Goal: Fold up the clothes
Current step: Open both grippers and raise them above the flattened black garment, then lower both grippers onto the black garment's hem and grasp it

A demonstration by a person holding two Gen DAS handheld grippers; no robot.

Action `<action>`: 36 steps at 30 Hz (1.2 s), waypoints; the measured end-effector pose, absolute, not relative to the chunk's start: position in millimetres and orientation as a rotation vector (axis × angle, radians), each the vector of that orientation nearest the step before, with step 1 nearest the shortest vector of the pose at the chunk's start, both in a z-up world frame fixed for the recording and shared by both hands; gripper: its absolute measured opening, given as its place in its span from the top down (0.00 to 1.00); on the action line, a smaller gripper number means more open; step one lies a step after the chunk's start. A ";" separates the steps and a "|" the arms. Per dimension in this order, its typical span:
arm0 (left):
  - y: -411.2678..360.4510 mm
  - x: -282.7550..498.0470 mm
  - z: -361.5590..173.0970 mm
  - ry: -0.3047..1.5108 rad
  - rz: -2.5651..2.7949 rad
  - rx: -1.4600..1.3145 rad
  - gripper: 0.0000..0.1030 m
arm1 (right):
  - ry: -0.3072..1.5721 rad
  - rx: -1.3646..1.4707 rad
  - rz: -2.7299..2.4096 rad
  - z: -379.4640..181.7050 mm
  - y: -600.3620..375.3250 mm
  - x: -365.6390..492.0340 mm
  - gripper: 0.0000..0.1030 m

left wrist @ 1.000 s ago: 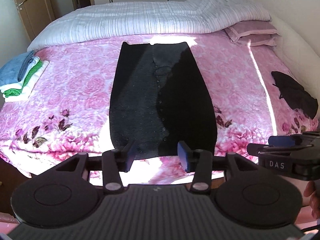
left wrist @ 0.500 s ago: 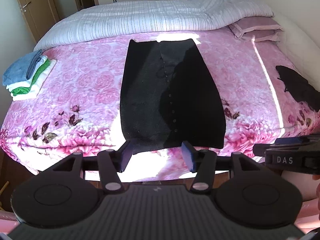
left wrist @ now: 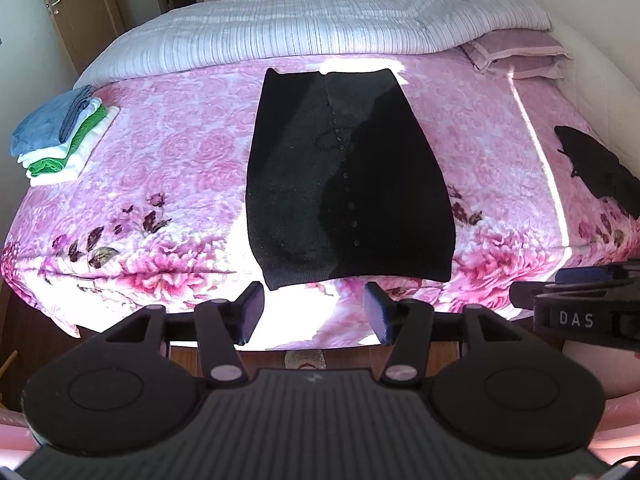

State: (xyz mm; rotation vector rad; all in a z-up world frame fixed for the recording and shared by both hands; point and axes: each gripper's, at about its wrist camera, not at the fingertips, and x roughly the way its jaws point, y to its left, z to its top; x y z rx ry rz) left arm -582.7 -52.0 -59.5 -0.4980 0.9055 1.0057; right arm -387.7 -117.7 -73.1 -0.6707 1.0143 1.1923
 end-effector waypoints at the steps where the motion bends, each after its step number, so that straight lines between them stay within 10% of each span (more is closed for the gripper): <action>1: -52.1 -583.4 -58.8 0.903 1.007 -0.497 0.51 | 1.006 -0.672 1.195 -71.6 -118.6 -388.6 0.51; 36: 21.3 -623.5 -88.7 0.796 1.051 -0.676 0.48 | 0.981 -0.515 1.190 -82.6 -93.9 -301.4 0.51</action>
